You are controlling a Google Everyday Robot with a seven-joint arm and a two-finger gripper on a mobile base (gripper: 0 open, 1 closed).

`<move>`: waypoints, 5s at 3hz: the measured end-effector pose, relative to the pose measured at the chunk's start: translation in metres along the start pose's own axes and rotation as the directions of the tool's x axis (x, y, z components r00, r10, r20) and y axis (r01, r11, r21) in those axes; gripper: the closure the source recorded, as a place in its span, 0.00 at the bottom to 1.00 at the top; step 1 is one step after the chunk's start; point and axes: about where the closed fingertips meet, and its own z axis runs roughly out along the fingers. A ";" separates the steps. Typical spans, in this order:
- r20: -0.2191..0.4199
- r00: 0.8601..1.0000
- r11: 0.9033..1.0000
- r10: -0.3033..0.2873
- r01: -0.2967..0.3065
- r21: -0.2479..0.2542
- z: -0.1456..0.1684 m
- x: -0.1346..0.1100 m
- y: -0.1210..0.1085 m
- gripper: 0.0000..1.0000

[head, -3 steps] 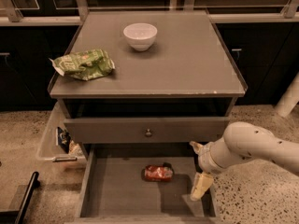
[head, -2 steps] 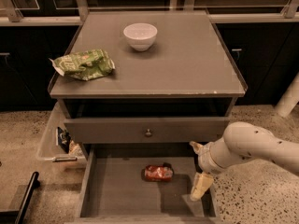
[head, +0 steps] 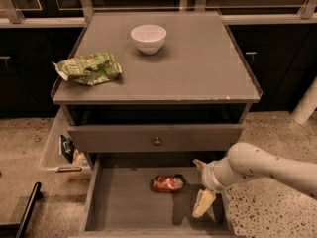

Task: Pick coke can from middle drawer and place on counter

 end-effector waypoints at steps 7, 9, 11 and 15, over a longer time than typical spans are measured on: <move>0.243 0.959 0.988 -0.149 0.137 0.063 0.144 -0.025 -0.034 0.00; 0.243 0.959 0.988 -0.149 0.138 0.063 0.144 -0.025 -0.034 0.42; 0.243 0.959 0.988 -0.149 0.138 0.063 0.144 -0.025 -0.034 0.88; 0.284 0.947 0.988 -0.152 0.148 0.033 0.060 -0.056 -0.025 1.00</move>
Offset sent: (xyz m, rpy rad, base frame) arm 0.0285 0.0520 -0.0929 0.1109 -0.0720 0.0780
